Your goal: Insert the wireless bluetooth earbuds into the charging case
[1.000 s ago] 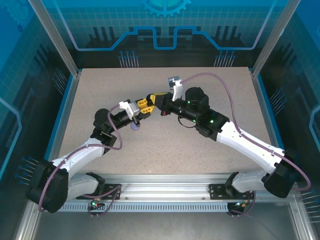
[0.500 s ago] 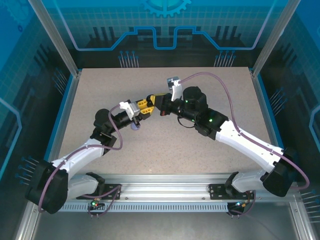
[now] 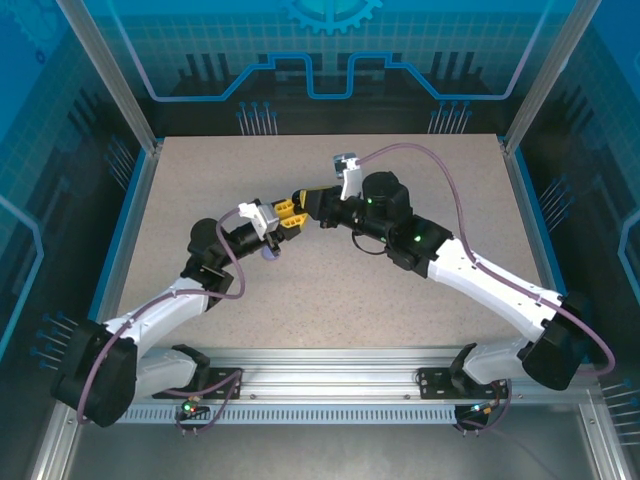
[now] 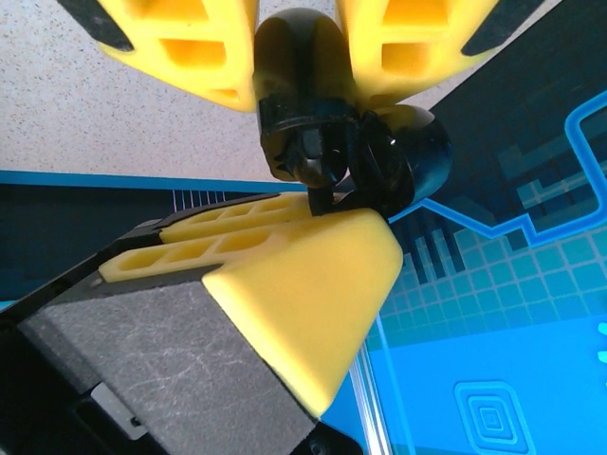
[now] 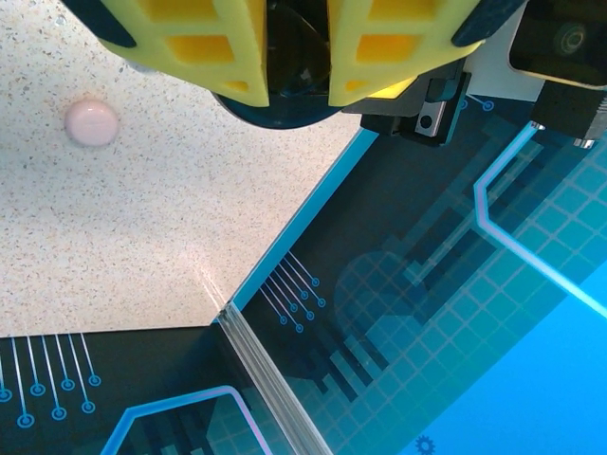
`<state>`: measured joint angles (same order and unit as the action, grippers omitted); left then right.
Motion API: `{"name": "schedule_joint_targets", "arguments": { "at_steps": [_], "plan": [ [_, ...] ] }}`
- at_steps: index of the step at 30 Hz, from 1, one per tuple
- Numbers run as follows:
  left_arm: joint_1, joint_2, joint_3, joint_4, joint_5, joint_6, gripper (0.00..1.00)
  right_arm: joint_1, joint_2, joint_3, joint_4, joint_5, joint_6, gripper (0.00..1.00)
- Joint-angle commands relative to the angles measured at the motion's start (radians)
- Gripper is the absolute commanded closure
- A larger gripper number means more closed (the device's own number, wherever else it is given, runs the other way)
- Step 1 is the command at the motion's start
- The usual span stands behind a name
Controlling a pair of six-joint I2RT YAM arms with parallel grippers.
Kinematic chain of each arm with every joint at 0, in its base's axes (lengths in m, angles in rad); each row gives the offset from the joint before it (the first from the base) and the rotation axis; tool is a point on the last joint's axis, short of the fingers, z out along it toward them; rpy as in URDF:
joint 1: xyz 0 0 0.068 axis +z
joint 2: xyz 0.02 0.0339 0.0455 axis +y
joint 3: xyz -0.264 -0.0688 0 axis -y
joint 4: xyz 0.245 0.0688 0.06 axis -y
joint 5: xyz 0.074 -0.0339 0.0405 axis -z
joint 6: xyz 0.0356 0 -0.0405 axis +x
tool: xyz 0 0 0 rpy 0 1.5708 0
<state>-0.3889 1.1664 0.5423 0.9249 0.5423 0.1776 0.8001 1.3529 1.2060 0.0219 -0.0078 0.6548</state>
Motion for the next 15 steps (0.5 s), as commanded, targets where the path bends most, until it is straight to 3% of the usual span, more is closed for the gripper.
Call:
{"name": "schedule_joint_targets", "arguments": {
  "at_steps": [1,7,15],
  "plan": [
    [-0.018,0.002,0.004,0.159,0.037,-0.013,1.00,-0.007,0.043,0.012,-0.074,-0.015,0.019,0.78],
    [-0.018,0.023,-0.004,0.184,0.025,-0.022,1.00,-0.018,0.042,0.022,-0.081,-0.001,0.026,0.64],
    [-0.018,0.031,-0.008,0.198,0.017,-0.027,1.00,-0.032,0.029,0.024,-0.084,0.007,0.032,0.56]
  ]
}}
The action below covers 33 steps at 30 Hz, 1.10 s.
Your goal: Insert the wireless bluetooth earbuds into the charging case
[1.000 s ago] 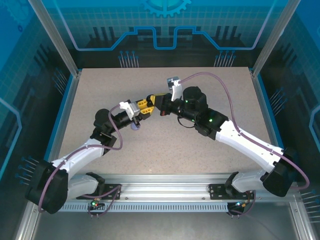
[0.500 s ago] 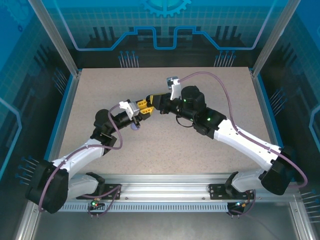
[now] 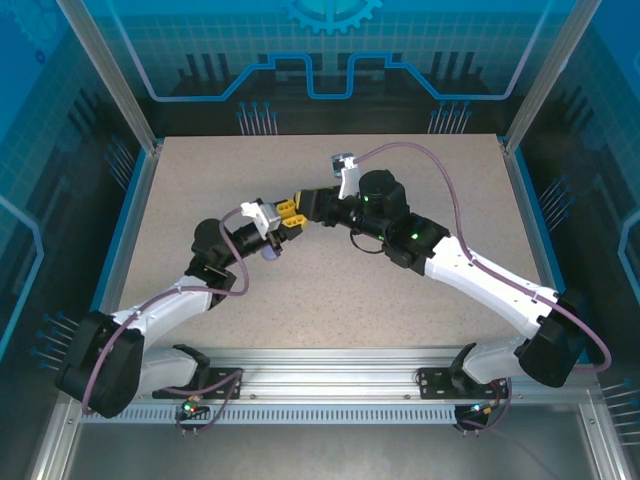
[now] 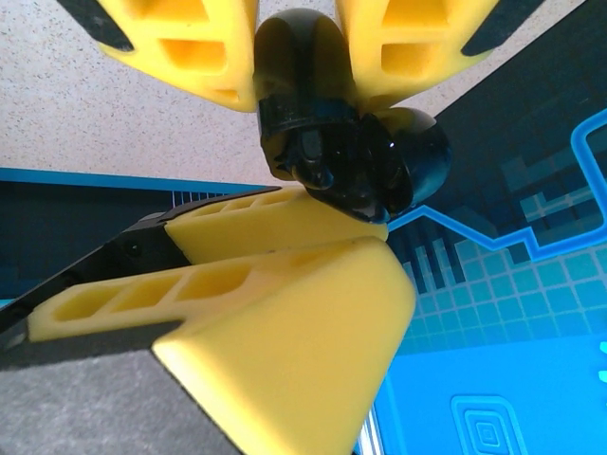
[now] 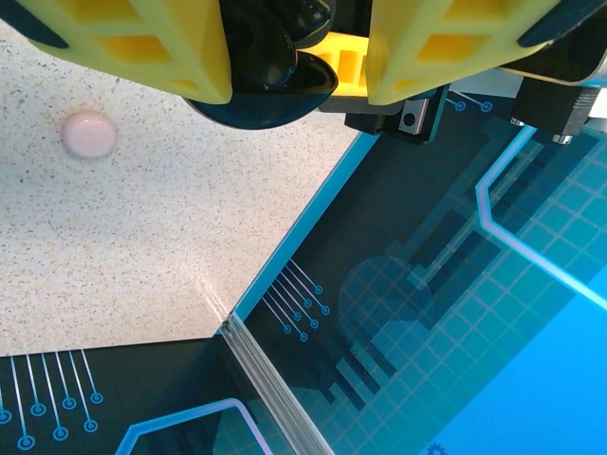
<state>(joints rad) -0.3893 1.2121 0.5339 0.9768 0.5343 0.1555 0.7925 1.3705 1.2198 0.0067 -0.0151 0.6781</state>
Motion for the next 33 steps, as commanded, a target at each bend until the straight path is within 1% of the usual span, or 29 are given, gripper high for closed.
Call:
{"name": "schedule_joint_targets", "arguments": {
  "at_steps": [1,9,12,18,20,26,33],
  "plan": [
    [-0.018,-0.014,0.001,0.146,0.024,-0.006,1.00,-0.026,0.008,0.009,-0.069,0.012,0.008,0.55],
    [-0.018,-0.012,0.002,0.140,0.024,-0.005,1.00,-0.033,-0.066,0.006,-0.042,0.014,-0.027,0.46],
    [-0.017,-0.014,0.003,0.134,0.025,-0.002,1.00,-0.035,-0.098,0.014,-0.059,0.014,-0.056,0.45],
    [-0.018,-0.032,0.005,0.086,0.027,0.035,1.00,-0.038,-0.132,0.056,-0.197,0.060,-0.125,0.45],
    [-0.018,-0.036,0.006,0.068,0.029,0.045,1.00,-0.039,-0.125,0.071,-0.229,0.055,-0.136,0.46],
    [-0.017,-0.037,0.008,0.058,0.029,0.048,1.00,-0.012,-0.073,0.124,-0.268,0.023,-0.152,0.48],
    [-0.017,-0.040,0.006,0.051,0.029,0.052,1.00,0.037,-0.016,0.201,-0.311,0.061,-0.201,0.51]
  ]
}}
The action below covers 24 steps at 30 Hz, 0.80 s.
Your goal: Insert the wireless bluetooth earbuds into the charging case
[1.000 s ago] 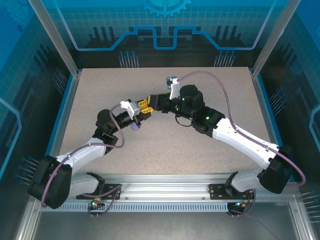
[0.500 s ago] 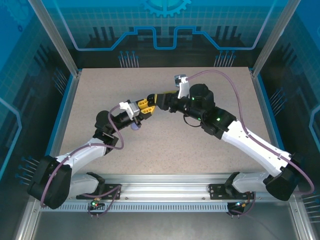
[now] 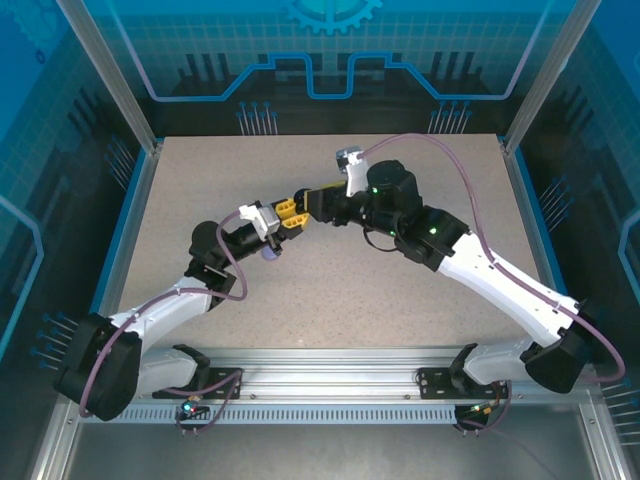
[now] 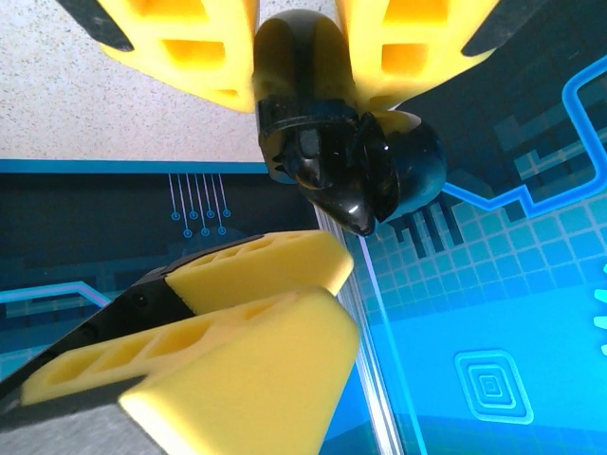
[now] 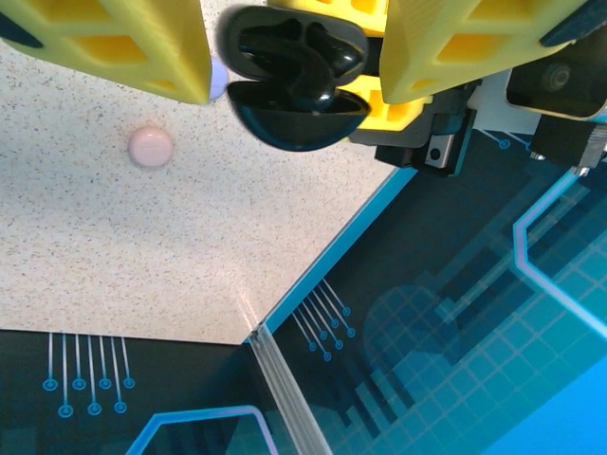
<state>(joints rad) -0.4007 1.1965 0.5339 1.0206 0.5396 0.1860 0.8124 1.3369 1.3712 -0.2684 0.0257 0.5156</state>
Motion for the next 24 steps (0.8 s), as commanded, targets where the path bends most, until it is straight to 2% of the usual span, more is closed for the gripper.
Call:
{"name": "schedule_joint_targets", "arguments": {
  "at_steps": [1,7,15,19,24],
  "plan": [
    [-0.007,-0.024,0.006,0.007,0.025,0.021,1.00,0.020,0.025,0.056,-0.040,0.024,-0.041,0.51],
    [-0.007,-0.025,0.012,0.010,0.027,0.021,1.00,0.026,0.057,0.081,-0.063,0.035,-0.045,0.54],
    [-0.006,-0.029,0.018,0.012,0.031,0.020,1.00,0.043,0.102,0.124,-0.099,0.055,-0.064,0.63],
    [-0.006,-0.034,0.020,0.010,0.028,0.021,1.00,0.069,0.132,0.165,-0.146,0.099,-0.090,0.69],
    [-0.006,-0.043,0.021,-0.003,0.022,0.030,1.00,0.113,0.166,0.214,-0.205,0.177,-0.119,0.70]
  ]
}}
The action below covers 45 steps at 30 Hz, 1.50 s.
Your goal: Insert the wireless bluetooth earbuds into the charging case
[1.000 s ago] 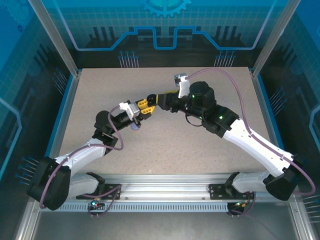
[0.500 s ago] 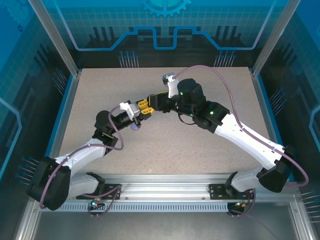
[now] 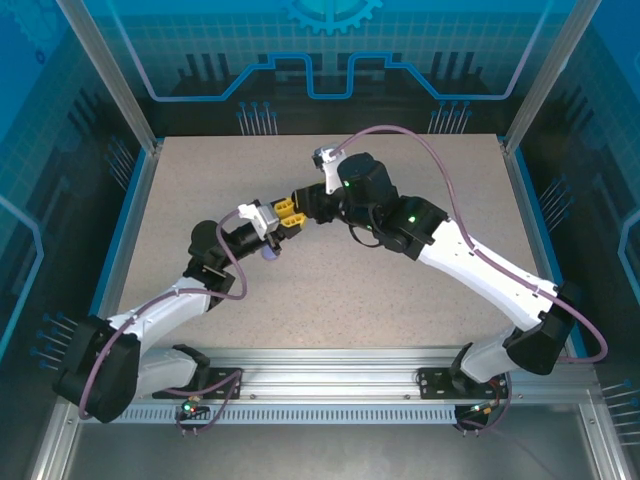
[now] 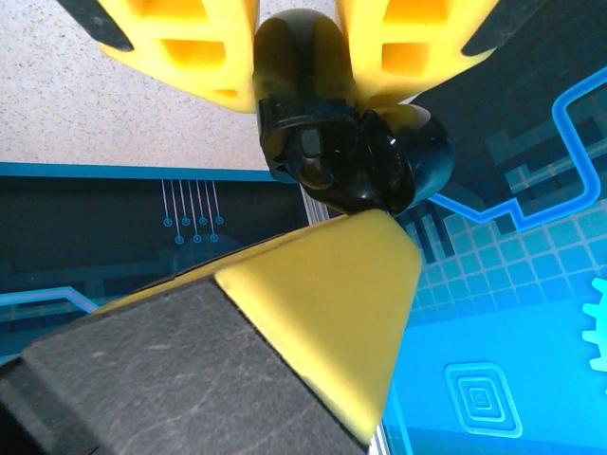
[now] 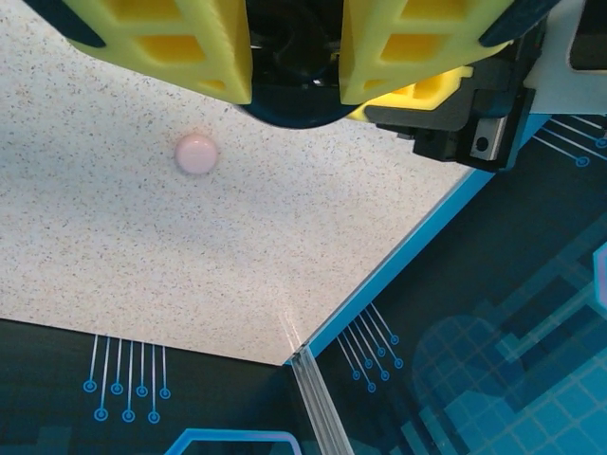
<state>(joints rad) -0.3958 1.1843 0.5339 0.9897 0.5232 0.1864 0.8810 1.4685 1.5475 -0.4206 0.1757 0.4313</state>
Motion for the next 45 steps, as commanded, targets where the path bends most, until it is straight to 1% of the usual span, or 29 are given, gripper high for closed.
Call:
{"name": "schedule_joint_targets", "arguments": {
  "at_steps": [1,5,7,10,13,17,24,27,36,41,45],
  "plan": [
    [-0.012,-0.034,0.021,0.023,0.035,0.032,1.00,0.052,0.040,0.042,-0.060,0.044,-0.038,0.69],
    [-0.012,-0.042,0.021,0.011,0.034,0.038,1.00,0.076,0.060,0.066,-0.086,0.099,-0.051,0.68],
    [-0.011,-0.046,0.020,0.010,0.031,0.041,1.00,0.091,0.071,0.082,-0.104,0.142,-0.061,0.69],
    [-0.011,-0.047,0.021,0.012,0.031,0.042,1.00,0.105,0.085,0.095,-0.121,0.190,-0.066,0.73],
    [-0.012,-0.048,0.021,0.012,0.033,0.041,1.00,0.104,0.086,0.089,-0.118,0.226,-0.060,0.81],
    [-0.012,-0.046,0.021,0.012,0.035,0.039,1.00,0.090,0.064,0.061,-0.085,0.237,-0.040,0.86],
    [-0.011,-0.044,0.021,0.017,0.037,0.034,1.00,0.048,-0.001,-0.021,0.003,0.179,0.006,0.98],
    [-0.012,-0.043,0.022,0.019,0.038,0.033,1.00,0.026,-0.029,-0.058,0.039,0.145,0.034,1.00],
    [-0.012,-0.039,0.021,0.019,0.038,0.031,1.00,-0.045,-0.144,-0.216,0.235,-0.008,0.131,1.00],
    [-0.012,-0.037,0.020,0.020,0.038,0.029,1.00,-0.050,-0.200,-0.289,0.341,-0.043,0.159,1.00],
    [-0.011,-0.036,0.021,0.022,0.037,0.030,1.00,-0.050,-0.237,-0.332,0.384,-0.041,0.184,1.00]
  ]
}}
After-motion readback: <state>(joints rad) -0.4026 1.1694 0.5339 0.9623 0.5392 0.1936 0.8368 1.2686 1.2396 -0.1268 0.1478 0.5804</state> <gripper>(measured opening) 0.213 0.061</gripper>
